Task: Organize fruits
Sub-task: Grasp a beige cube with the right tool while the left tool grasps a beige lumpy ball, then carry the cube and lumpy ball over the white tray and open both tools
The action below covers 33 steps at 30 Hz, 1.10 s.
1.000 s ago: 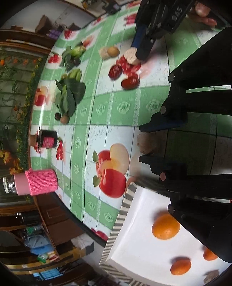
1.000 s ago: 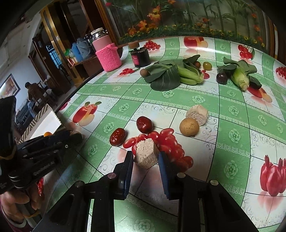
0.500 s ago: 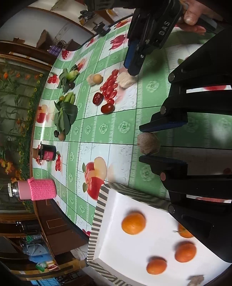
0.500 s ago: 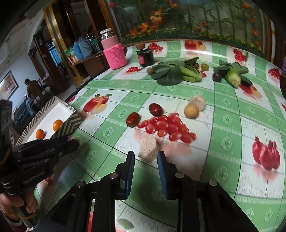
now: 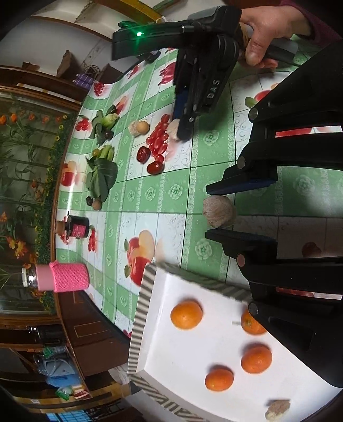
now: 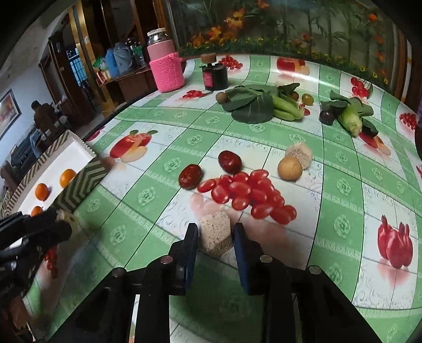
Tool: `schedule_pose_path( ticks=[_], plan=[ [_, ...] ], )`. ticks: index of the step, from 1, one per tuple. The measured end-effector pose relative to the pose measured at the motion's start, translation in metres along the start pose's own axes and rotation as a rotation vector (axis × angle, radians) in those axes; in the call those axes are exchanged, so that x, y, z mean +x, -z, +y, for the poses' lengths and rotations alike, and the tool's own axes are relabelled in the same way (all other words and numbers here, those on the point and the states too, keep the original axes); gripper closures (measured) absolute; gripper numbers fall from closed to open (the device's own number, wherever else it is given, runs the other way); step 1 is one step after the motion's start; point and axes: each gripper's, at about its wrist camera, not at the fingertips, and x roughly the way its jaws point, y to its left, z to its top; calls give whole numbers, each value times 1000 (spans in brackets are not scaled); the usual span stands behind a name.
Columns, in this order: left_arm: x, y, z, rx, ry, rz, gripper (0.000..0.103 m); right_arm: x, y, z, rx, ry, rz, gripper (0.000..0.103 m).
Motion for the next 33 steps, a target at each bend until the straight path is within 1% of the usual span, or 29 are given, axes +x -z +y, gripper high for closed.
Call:
schedule_pose_path(
  ticks=[5, 10, 18, 26, 33],
  plan=[
    [-15, 0, 4, 3, -10, -27, 77, -22, 6, 11, 8, -29, -46, 76],
    [-32, 6, 11, 25, -52, -60, 77, -45, 11, 37, 1, -89, -101, 77],
    [-57, 17, 38, 7, -112, -95, 77, -55, 15, 85, -48, -165, -121, 77],
    [-80, 26, 70, -23, -167, -125, 77, -66, 12, 131, -120, -209, -157, 77],
    [-91, 36, 101, -69, -203, -127, 77, -64, 9, 163, -172, -238, -153, 77]
  ],
)
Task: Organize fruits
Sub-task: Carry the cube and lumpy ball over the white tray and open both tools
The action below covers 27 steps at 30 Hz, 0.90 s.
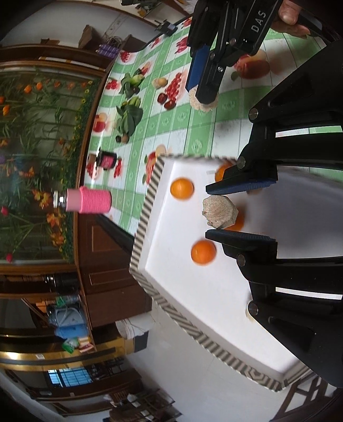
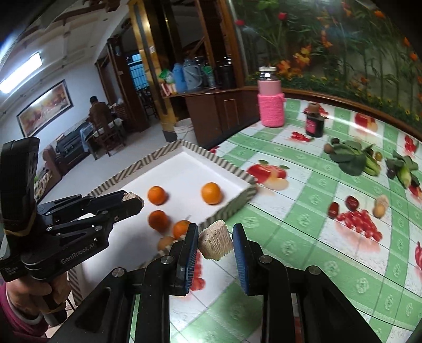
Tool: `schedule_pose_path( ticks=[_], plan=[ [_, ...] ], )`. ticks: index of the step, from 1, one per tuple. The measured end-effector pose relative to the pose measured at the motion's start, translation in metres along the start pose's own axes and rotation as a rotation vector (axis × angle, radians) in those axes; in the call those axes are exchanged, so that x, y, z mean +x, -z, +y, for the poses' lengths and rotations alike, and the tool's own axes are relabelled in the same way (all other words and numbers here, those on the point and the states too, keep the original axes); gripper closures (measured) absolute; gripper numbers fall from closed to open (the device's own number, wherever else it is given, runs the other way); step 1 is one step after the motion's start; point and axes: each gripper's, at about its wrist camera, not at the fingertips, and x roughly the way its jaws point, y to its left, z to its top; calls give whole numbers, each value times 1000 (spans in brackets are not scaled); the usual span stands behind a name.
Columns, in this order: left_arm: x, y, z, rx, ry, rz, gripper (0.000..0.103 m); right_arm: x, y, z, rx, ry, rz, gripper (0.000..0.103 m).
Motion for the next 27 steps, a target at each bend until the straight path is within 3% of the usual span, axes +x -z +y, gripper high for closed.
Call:
schedule_pose_path(
  ticks=[14, 27],
  plan=[
    [-2, 6, 44, -30, -95, 7, 77, 34, -22, 50, -97, -80, 31, 77],
    [4, 18, 58, -47, -90, 39, 77, 67, -24, 67, -129, -103, 96, 77]
  ],
)
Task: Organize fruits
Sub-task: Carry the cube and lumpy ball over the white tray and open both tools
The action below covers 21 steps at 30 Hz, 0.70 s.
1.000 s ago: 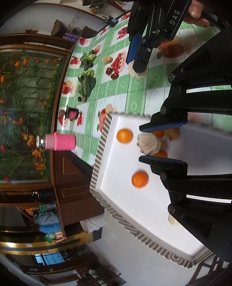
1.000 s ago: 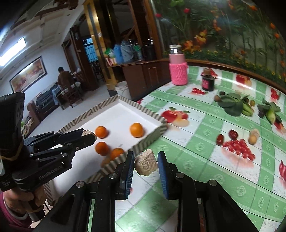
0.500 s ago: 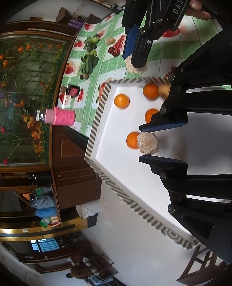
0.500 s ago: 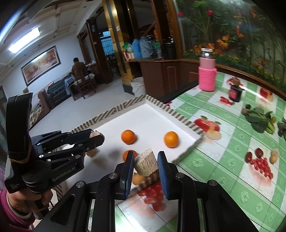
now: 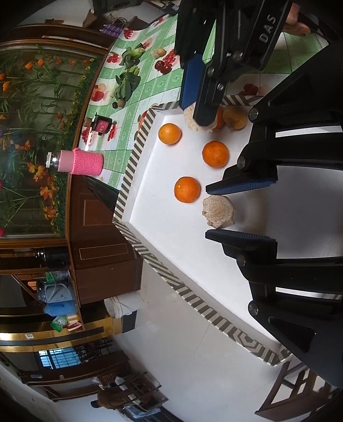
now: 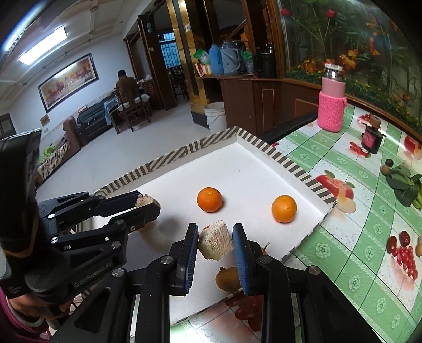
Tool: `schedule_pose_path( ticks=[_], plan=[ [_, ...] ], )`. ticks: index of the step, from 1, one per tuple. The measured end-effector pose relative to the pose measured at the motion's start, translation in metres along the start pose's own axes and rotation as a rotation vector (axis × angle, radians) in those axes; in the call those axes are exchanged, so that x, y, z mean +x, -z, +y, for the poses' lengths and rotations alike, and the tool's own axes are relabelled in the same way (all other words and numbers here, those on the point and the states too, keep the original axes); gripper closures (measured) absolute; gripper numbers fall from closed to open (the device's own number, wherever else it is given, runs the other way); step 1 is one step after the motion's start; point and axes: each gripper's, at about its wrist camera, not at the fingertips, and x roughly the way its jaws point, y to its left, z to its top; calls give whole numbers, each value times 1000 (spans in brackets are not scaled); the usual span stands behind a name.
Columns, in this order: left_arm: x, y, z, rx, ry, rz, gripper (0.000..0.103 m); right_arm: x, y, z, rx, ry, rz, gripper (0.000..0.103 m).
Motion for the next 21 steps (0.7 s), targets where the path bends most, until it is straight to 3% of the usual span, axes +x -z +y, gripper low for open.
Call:
schedule_pose_path(
  ticks=[16, 21],
  plan=[
    [17, 11, -4, -6, 39, 70, 77, 42, -12, -21, 35, 9, 58, 77],
    [20, 12, -4, -9, 40, 85, 77, 48, -10, -34, 109, -19, 52, 77]
  ],
)
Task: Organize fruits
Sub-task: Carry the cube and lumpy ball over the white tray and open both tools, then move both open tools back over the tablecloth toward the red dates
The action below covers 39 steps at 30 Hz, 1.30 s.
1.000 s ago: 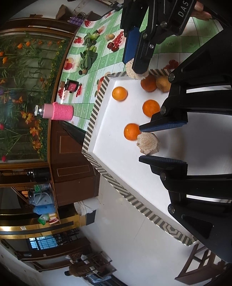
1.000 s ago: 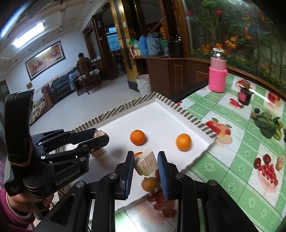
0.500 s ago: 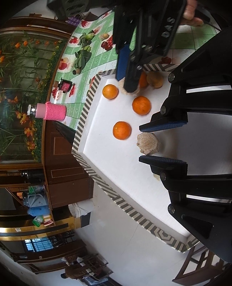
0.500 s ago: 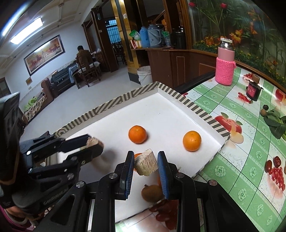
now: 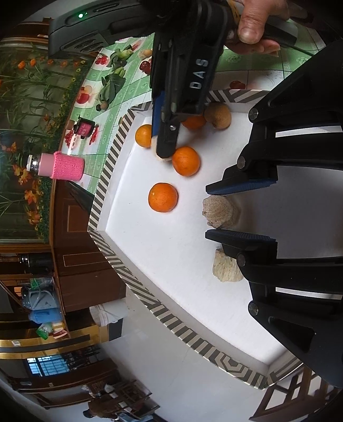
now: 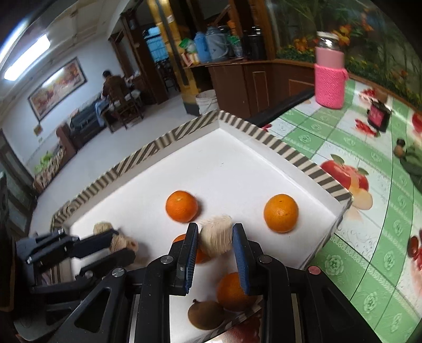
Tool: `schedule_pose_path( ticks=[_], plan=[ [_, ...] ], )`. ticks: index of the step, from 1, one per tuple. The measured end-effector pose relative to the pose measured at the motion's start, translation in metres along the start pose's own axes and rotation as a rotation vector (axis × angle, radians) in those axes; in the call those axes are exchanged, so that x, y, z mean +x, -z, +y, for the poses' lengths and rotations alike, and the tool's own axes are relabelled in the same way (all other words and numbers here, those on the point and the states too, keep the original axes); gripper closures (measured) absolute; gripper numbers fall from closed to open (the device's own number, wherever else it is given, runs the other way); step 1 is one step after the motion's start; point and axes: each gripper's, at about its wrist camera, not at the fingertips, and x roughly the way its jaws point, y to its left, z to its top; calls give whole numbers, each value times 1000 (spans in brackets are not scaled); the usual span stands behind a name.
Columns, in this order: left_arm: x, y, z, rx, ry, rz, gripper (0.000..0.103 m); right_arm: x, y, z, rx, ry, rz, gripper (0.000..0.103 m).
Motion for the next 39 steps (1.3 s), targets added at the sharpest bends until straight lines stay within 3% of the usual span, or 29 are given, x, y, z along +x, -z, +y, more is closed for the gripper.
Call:
schedule_pose_path(
  ticks=[4, 6, 8, 10, 24, 39],
  plan=[
    [1, 0, 1, -7, -3, 15, 77, -6, 3, -6, 22, -5, -5, 77],
    [2, -1, 1, -11, -12, 17, 68, -14, 5, -6, 21, -4, -20, 77],
    [0, -1, 1, -18, -15, 11, 48, -23, 9, -6, 24, -6, -38, 77],
    [-3, -2, 1, -28, -18, -1, 40, -31, 13, -5, 24, -7, -52, 77],
    [-18, -7, -26, 16, -70, -71, 39, -78, 43, -20, 45, 56, -101, 77],
    [-19, -21, -90, 75, 22, -105, 39, -129, 74, -70, 110, 199, -142, 77]
  ],
)
